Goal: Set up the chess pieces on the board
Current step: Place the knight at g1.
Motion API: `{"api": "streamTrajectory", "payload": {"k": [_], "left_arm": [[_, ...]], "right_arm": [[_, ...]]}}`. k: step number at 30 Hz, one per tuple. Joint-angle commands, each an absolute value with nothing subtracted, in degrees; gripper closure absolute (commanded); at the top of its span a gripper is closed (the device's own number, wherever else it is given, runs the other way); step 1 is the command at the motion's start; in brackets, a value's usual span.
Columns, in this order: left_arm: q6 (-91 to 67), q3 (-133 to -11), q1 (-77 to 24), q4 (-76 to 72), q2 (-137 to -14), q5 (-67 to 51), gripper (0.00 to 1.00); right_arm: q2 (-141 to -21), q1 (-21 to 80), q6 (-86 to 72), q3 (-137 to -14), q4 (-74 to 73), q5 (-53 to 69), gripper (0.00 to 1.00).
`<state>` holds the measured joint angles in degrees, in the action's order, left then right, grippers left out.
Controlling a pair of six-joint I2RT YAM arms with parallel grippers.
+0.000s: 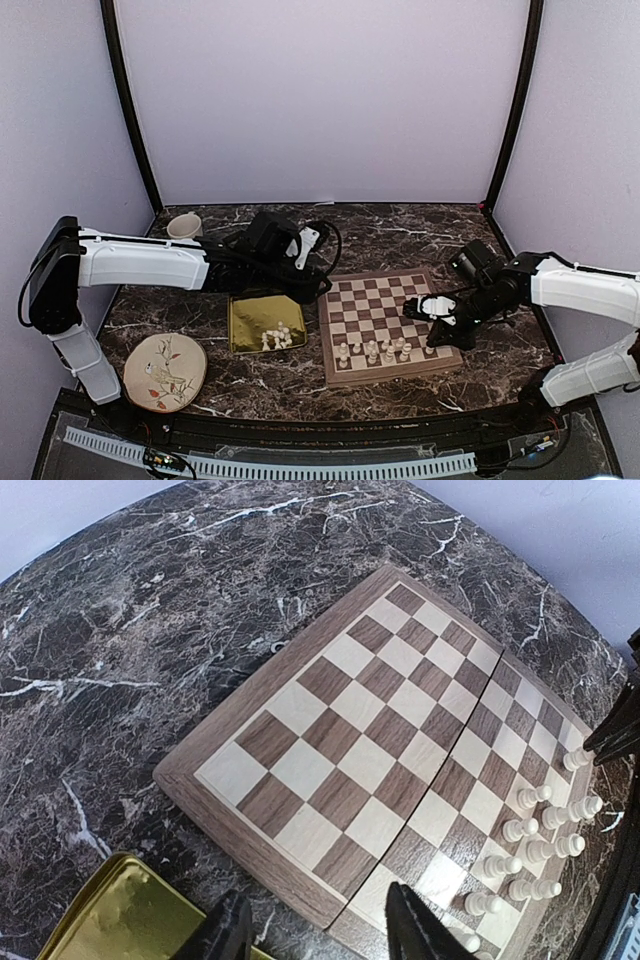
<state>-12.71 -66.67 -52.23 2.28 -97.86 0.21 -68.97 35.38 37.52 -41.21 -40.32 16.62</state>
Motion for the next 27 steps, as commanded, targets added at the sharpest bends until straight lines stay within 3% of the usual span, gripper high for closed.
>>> {"api": "streamTrajectory", "payload": {"k": [1,12,19,24,27], "left_arm": [[-13.2,-68.4,-51.9,3.3,-97.8,-0.2,0.52],[-13.3,-68.3,-51.9,3.3,-98.2,-0.4,0.52],[-13.6,-68.2,-51.9,3.8,-98.1,-0.2,0.52],[-14.4,-68.2,-51.6,7.2,-97.2,1.5,0.52],[-15.0,-67.0,-51.1,9.4,-95.2,2.7,0.52]], "right_arm": [[-69.3,36.0,37.4,-40.4,-38.7,16.6,1.0],[-69.9,35.9,38.0,-40.0,-39.2,16.7,0.98],[-69.9,35.9,36.6,-40.7,-39.2,16.9,0.84],[-68.3,35.9,33.5,-47.3,-43.4,20.0,0.63],[-67.2,35.8,33.2,-51.4,-44.9,20.2,0.57]]}}
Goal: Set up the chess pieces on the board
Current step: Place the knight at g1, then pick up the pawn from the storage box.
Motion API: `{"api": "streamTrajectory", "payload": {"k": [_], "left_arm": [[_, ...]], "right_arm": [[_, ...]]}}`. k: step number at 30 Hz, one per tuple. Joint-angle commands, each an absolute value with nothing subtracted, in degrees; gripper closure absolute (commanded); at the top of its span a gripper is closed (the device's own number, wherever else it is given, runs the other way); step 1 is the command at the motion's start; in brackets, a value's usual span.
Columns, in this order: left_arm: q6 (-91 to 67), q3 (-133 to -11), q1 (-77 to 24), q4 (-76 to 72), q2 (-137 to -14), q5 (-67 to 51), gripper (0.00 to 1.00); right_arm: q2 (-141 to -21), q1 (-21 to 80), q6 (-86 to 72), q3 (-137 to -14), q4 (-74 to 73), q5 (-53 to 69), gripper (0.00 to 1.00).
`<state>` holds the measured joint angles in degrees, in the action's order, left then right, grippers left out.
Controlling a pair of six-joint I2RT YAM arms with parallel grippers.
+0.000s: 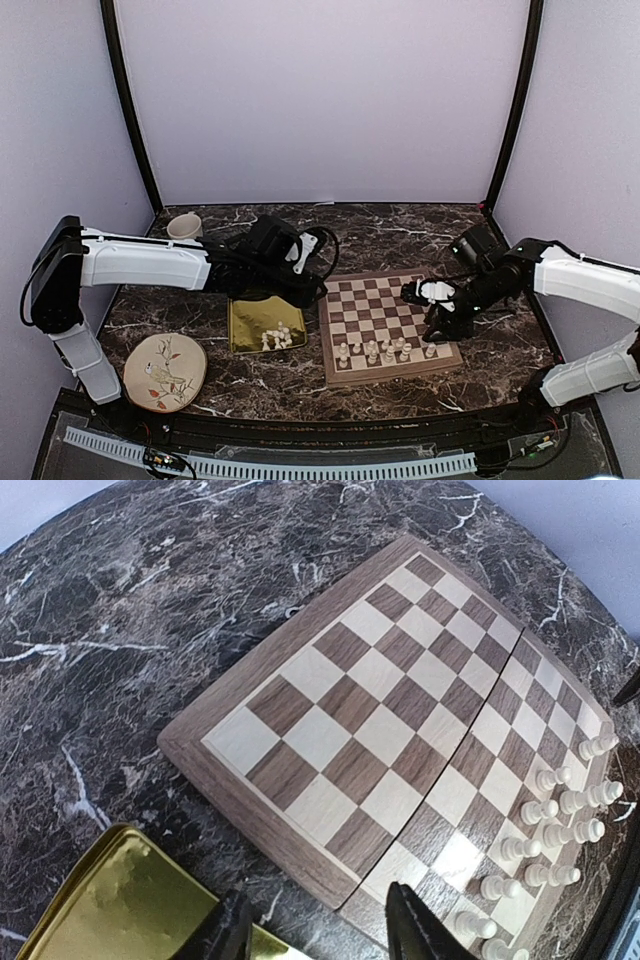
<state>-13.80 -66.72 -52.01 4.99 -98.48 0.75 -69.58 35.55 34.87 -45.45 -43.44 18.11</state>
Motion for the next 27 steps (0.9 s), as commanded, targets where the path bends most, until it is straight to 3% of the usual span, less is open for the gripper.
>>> {"api": "streamTrajectory", "payload": {"k": [1,6,13,27], "left_arm": [[-15.2,-66.5,-50.8,10.3,-94.2,3.3,0.52],[-20.8,-63.8,-47.6,19.1,-89.7,4.8,0.5],[-32.8,-58.5,-43.8,33.2,-84.6,1.7,0.56],[-40.6,-51.8,-45.3,27.6,-87.5,-10.4,0.63]], "right_arm": [[-66.9,35.4,33.1,-52.7,-45.1,19.9,0.56],[-67.0,32.3,31.1,-55.8,-43.1,20.3,0.51],[-68.3,25.5,24.9,-51.1,-33.5,24.5,0.49],[-68.4,23.0,26.7,-45.8,-29.8,28.2,0.51]]}}
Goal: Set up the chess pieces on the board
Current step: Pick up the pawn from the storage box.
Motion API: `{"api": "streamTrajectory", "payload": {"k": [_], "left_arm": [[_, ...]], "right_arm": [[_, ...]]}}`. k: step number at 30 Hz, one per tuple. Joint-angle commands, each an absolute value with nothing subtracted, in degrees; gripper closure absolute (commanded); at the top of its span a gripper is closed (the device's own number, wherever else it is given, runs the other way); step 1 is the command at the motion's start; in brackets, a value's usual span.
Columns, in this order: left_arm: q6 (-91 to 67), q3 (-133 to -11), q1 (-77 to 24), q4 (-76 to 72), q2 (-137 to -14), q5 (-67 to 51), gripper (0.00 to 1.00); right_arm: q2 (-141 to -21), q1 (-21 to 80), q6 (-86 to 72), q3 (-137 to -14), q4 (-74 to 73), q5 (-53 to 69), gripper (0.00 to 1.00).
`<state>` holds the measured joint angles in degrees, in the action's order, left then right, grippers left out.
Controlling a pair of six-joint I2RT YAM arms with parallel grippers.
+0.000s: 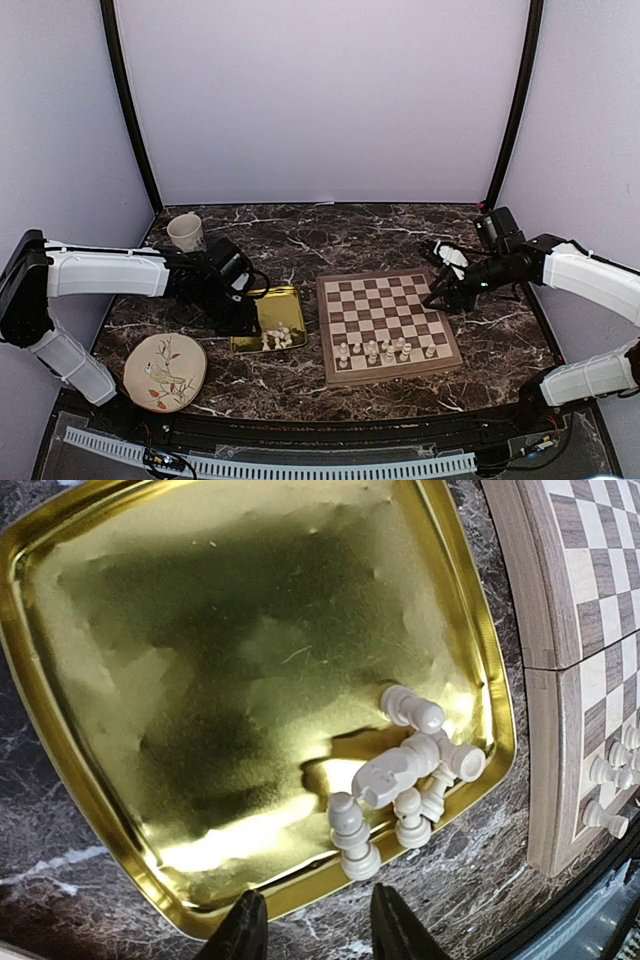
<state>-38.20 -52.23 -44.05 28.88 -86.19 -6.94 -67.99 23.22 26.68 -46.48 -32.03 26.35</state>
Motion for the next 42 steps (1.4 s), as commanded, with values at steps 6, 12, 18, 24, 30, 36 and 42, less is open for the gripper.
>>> {"api": "streamTrajectory", "payload": {"k": [6,12,18,24,30,36,42], "left_arm": [[-41.5,-52.6,-46.9,26.4,-90.9,-9.4,0.63],[-41.5,-53.4,-46.9,26.5,-93.0,-6.9,0.64],[-37.0,-57.6,-47.1,26.7,-92.1,-3.9,0.63],[-30.4,-67.1,-47.0,30.6,-98.4,-2.1,0.63],[-29.1,-72.0,-46.9,33.7,-103.5,-0.5,0.7],[-28.9,-73.1,-46.8,35.4,-104.9,-1.4,0.67],[-28.7,-72.7,-46.8,35.7,-105.9,-2.2,0.7]], "right_arm": [[-68.8,23.0,27.0,-46.0,-30.1,28.8,0.51],[-68.8,23.0,27.3,-45.6,-30.2,29.0,0.51],[-69.1,23.0,27.5,-45.5,-30.2,28.8,0.51],[-69.4,23.0,27.6,-45.5,-30.5,28.8,0.51],[-69.1,22.9,27.7,-45.2,-30.5,28.6,0.52],[-70.0,22.9,27.9,-45.3,-30.6,28.7,0.52],[-71.8,22.9,28.4,-46.0,-31.4,29.4,0.53]]}}
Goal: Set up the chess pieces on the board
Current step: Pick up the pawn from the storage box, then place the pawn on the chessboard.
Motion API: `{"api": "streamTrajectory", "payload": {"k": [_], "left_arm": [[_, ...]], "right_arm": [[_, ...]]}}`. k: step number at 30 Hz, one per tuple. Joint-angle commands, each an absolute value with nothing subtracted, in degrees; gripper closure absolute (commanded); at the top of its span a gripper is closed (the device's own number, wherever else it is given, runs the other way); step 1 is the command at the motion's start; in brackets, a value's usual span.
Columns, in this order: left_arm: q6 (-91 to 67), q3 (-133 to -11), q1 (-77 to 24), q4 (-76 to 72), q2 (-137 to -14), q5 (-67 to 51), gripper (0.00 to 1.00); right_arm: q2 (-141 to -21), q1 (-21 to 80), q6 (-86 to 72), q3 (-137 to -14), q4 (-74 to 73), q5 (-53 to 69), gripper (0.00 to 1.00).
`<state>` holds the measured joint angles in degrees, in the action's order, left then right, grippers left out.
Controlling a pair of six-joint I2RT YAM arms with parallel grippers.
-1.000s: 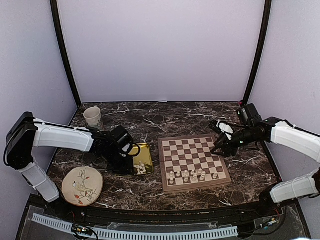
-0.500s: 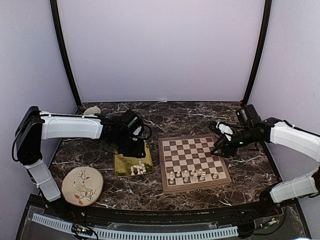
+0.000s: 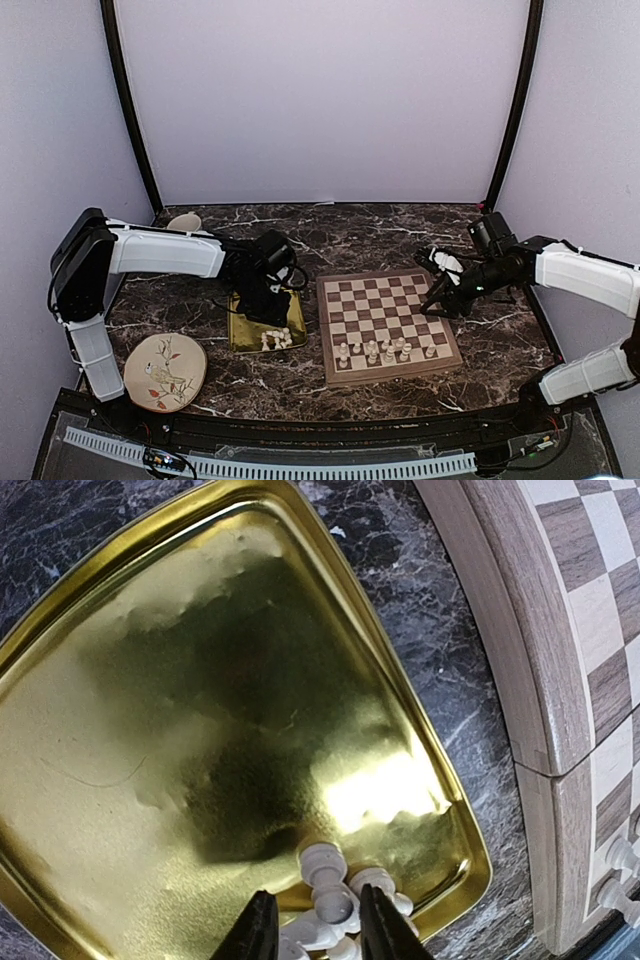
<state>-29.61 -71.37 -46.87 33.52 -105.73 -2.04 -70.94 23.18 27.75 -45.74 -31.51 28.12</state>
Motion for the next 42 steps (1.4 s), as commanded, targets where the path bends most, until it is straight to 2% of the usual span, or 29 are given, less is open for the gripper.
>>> {"api": "streamTrajectory", "payload": {"k": [1,11,13,17,27,37,42], "left_arm": [[-28.5,-72.7,-46.8,35.8,-106.0,-2.3,0.72],[-26.6,-74.9,-46.7,35.5,-107.7,-2.2,0.92],[-25.8,-76.0,-46.5,35.8,-108.0,-1.5,0.93],[-23.6,-79.4,-46.4,35.2,-107.9,-1.4,0.94],[-16.3,-86.0,-49.1,28.6,-108.4,-9.7,0.94],[-8.9,-96.8,-54.3,29.4,-117.1,-14.2,0.93],[-7.5,-101.0,-55.7,31.1,-120.8,-13.8,0.93]], "right_arm": [[-71.8,22.9,28.4,-46.1,-31.4,29.4,0.53],[-71.5,22.9,28.4,-45.9,-31.4,29.3,0.55],[-71.4,22.9,28.4,-45.9,-31.4,29.2,0.56],[-71.3,22.9,28.3,-45.8,-31.4,29.3,0.56],[-71.3,22.7,27.9,-46.0,-31.1,28.5,0.57],[-70.8,20.6,25.7,-46.2,-29.9,26.4,0.56],[-70.3,19.0,24.0,-45.8,-28.6,24.6,0.52]]}}
